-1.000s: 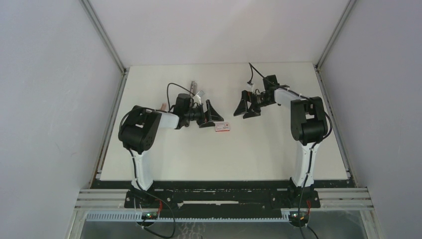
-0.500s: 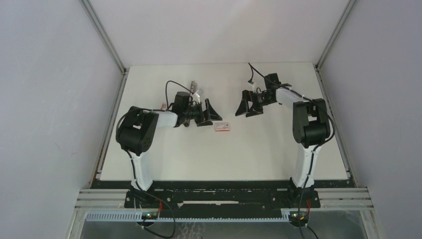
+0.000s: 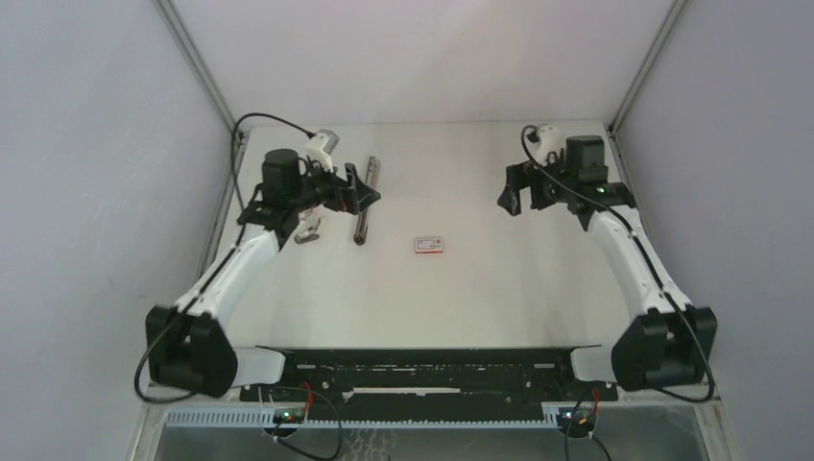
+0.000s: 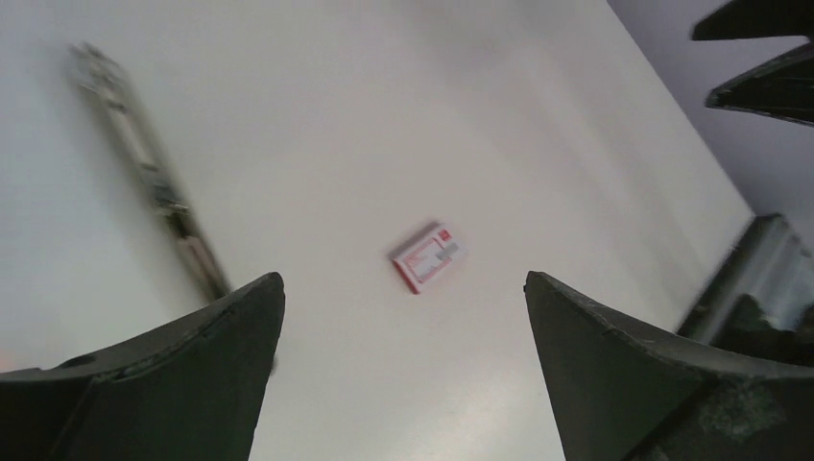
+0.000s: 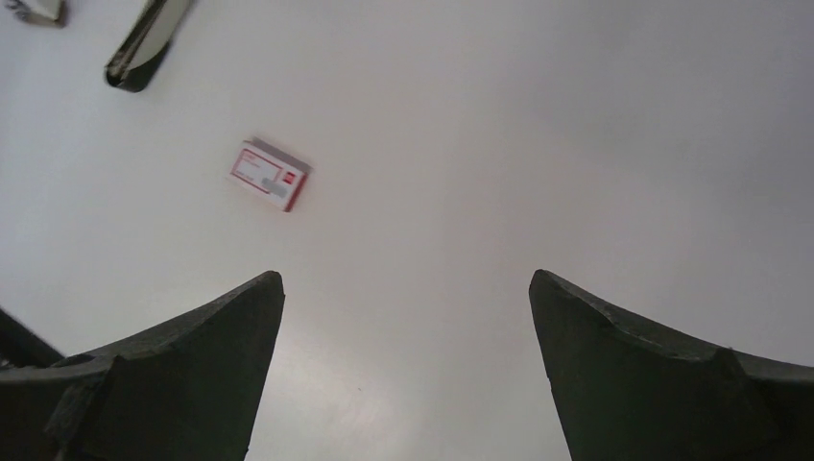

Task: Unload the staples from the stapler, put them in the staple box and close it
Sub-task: Reset both arms

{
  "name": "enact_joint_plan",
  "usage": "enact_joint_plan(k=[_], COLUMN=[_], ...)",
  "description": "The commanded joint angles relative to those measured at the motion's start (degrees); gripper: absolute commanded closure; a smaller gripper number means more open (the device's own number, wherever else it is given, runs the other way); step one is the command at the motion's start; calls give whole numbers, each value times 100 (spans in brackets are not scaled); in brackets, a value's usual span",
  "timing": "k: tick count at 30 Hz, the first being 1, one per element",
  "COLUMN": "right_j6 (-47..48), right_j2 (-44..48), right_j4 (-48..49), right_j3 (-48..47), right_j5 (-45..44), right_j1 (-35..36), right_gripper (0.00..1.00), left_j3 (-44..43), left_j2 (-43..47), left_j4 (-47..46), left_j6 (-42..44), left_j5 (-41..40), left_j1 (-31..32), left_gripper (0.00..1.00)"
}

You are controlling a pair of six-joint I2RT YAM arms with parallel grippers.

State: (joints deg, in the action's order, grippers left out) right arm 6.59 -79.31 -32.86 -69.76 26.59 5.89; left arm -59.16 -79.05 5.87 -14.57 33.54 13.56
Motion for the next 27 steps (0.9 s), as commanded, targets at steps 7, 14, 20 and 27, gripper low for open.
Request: enact_joint_plan(k=[7,14,20,27], right_j6=[179,17,139,-15], right_j2=[2288,3850,4656,5207], right_j4=[7,354,263,73], right_j3=[955,1933,2438,2723], right_j5=[-2272,-3163,-2910,-3108], right_j1=[-324,-373,-376,-370], right_gripper=[0,0,0,0], left_j3=[869,1664,2144,2685], left_j2=[2738,4119,5120,6251], left_j4=[1117,1314,1686,2075], left_j6=[2056,2324,2621,2640], left_j5=[-1928,-2623,-2869,-3032], left_j1=[-867,-1327,-1464,-1467], left_gripper=[0,0,0,0])
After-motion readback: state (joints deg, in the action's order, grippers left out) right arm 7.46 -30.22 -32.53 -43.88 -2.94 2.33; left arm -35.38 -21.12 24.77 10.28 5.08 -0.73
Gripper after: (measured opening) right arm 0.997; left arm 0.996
